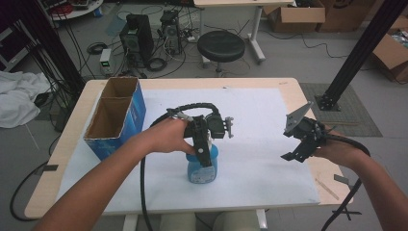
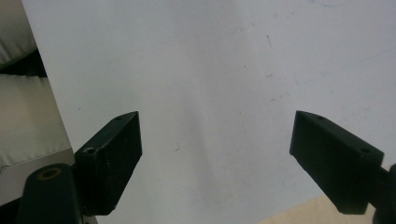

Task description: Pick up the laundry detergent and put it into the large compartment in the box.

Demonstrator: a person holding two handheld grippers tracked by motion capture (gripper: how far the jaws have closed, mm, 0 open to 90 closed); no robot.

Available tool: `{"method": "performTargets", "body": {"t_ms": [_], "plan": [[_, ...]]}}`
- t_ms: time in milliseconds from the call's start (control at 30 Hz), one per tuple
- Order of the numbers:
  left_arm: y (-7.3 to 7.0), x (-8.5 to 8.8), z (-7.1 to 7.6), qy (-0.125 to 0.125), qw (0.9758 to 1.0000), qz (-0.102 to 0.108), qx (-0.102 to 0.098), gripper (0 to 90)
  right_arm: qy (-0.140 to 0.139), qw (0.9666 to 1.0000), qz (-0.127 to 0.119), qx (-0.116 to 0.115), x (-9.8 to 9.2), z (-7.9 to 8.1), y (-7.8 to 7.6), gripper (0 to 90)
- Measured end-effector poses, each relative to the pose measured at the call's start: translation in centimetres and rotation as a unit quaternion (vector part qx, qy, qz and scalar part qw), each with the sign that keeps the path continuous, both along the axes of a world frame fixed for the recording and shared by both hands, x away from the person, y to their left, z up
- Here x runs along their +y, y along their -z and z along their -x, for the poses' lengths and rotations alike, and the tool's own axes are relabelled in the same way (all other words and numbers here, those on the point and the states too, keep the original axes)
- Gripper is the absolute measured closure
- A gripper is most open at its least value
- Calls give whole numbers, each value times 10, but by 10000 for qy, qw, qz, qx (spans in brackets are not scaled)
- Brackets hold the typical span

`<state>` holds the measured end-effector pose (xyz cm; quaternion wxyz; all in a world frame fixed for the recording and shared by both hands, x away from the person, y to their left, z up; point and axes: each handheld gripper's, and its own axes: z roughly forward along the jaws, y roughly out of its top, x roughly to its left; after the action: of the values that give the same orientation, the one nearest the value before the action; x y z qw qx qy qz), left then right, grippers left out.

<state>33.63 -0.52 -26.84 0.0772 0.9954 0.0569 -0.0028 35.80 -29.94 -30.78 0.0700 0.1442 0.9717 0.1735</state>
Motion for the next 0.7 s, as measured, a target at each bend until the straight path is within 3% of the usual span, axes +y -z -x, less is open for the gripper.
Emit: {"method": "performTargets", "body": {"t_ms": [700], "plan": [[22,0,-1,-119,9999,-94,67,199,-2,10000,-51,-25,-1,1,-1,165]]}}
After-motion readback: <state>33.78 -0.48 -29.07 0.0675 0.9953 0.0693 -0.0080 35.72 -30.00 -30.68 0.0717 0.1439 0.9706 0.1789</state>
